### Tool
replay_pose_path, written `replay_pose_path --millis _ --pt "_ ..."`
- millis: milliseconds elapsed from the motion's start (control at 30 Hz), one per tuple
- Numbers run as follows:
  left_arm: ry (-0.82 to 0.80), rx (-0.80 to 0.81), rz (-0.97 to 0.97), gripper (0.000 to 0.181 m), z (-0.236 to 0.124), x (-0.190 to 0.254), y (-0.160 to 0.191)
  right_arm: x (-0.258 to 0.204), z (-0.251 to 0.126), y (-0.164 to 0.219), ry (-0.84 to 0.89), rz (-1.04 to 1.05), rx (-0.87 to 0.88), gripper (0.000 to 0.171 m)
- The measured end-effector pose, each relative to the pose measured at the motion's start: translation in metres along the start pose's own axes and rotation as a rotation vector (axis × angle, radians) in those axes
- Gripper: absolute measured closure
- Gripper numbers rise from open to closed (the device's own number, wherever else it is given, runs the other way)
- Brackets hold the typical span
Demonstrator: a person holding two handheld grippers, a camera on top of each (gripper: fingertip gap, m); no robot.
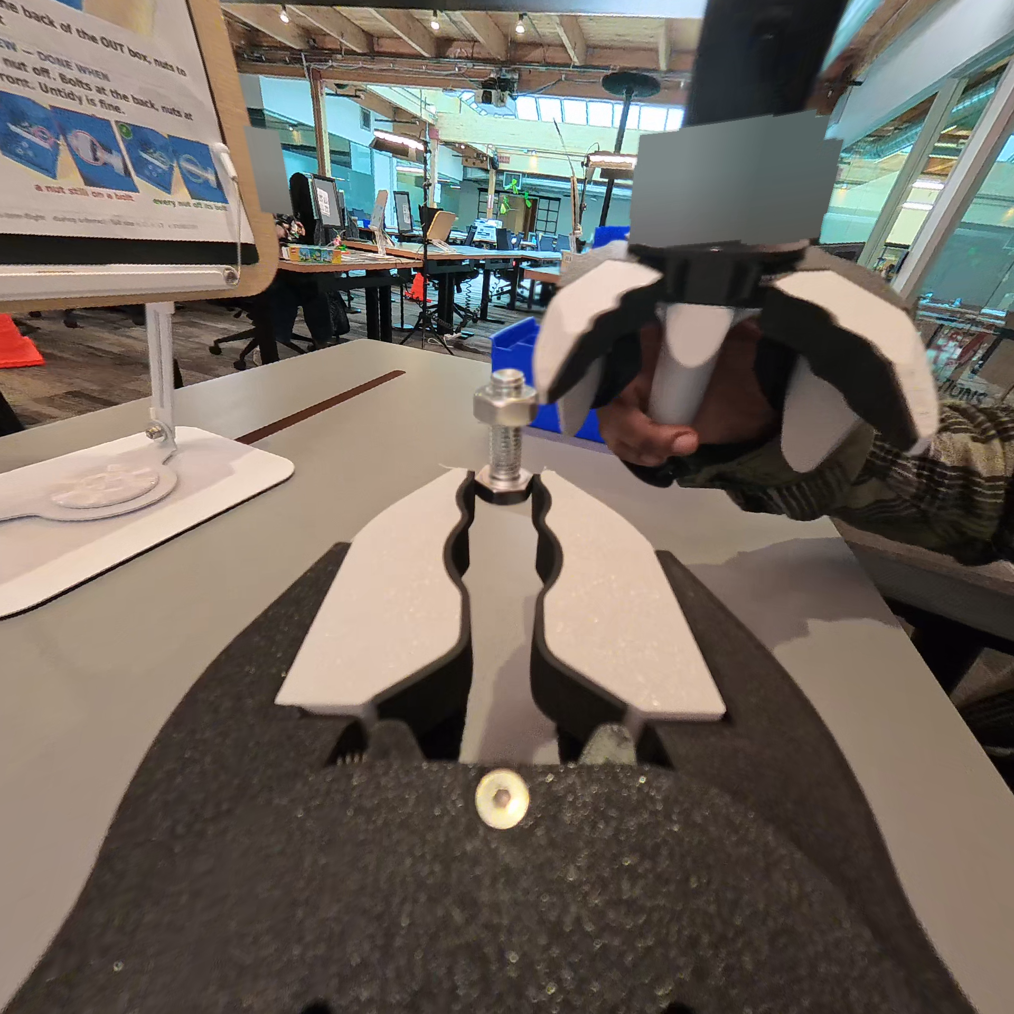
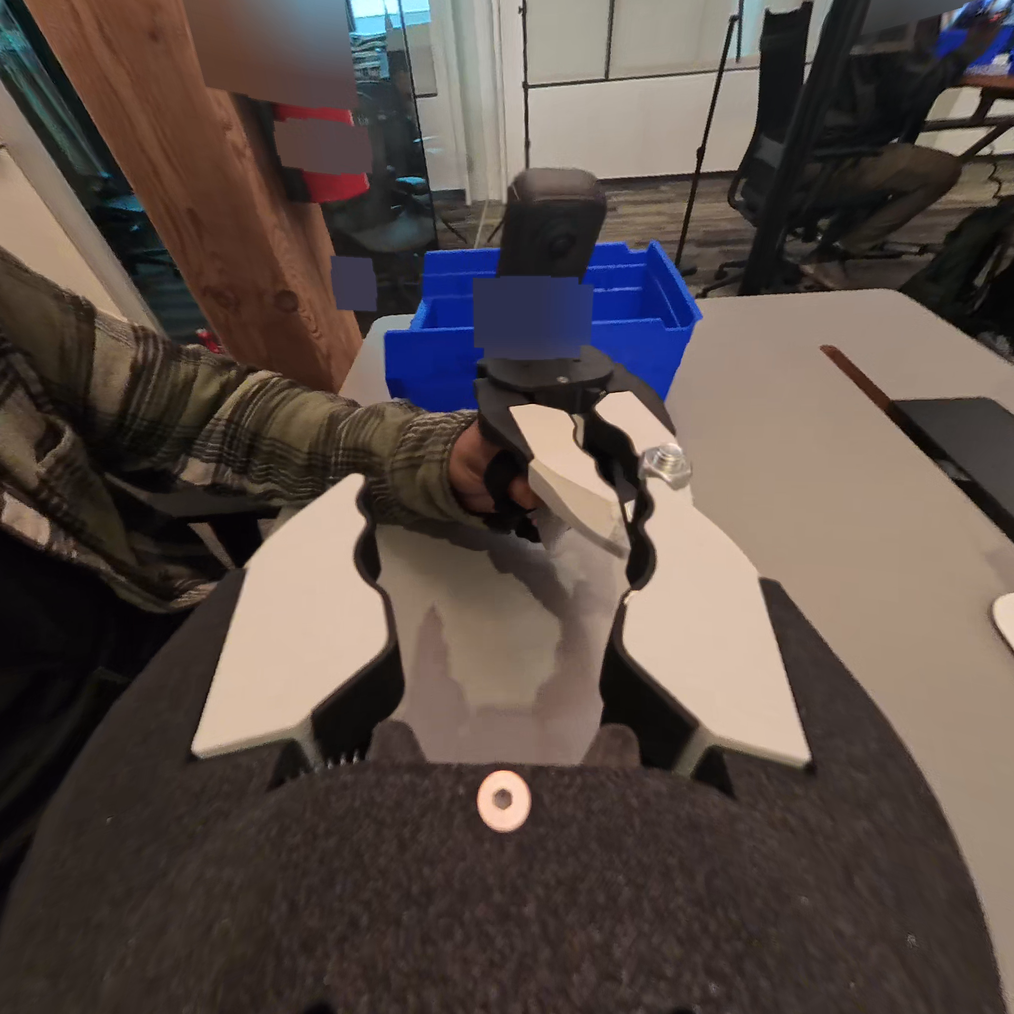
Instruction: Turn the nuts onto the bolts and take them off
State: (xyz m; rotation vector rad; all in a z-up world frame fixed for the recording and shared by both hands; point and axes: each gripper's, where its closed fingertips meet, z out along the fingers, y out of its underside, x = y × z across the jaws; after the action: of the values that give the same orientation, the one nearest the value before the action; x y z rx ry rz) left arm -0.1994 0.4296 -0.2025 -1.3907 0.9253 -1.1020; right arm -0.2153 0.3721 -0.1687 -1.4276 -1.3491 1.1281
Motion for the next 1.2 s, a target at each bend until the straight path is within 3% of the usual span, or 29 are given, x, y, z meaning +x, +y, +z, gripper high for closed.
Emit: replay_pose_path --millis 167,267,333,500,633,700,800,1033,1200 --pt "0.009 -0.005 -0.011 0.162 0.002 0.000 0.002 0.019 0.000 -0.007 0.058 0.024 0.022 0.073" --pt "0.010 -0.017 -0.007 0.162 0.003 0.002 0.005 0.011 0.007 0.002 0.004 0.049 -0.011 0.072" --pt "0.002 -0.018 -0.014 0.162 0.002 -0.001 0.005 0.000 0.002 0.003 -0.008 0.007 -0.024 0.082" --pt "0.006 -0.017 -0.024 0.162 0.003 -0.001 0.006 0.019 -0.004 -0.005 0.065 0.015 0.003 0.076" --pt "0.007 -0.022 -0.017 0.162 0.004 0.000 0.006 0.012 0.007 0.006 0.006 0.045 -0.027 0.073" --pt "0.000 -0.022 -0.019 0.162 0.002 -0.002 0.006 0.004 0.002 0.006 0.004 0.015 -0.031 0.081" --pt "0.005 -0.019 -0.026 0.162 0.002 -0.002 0.006 0.014 -0.008 0.001 0.062 0.001 -0.016 0.079" --pt "0.022 -0.031 -0.012 0.162 0.005 0.003 0.007 0.036 -0.007 0.000 0.072 -0.030 -0.059 0.106" --pt "0.025 -0.031 -0.012 0.162 0.005 0.003 0.007 0.044 -0.004 0.005 0.083 -0.061 -0.100 0.117"
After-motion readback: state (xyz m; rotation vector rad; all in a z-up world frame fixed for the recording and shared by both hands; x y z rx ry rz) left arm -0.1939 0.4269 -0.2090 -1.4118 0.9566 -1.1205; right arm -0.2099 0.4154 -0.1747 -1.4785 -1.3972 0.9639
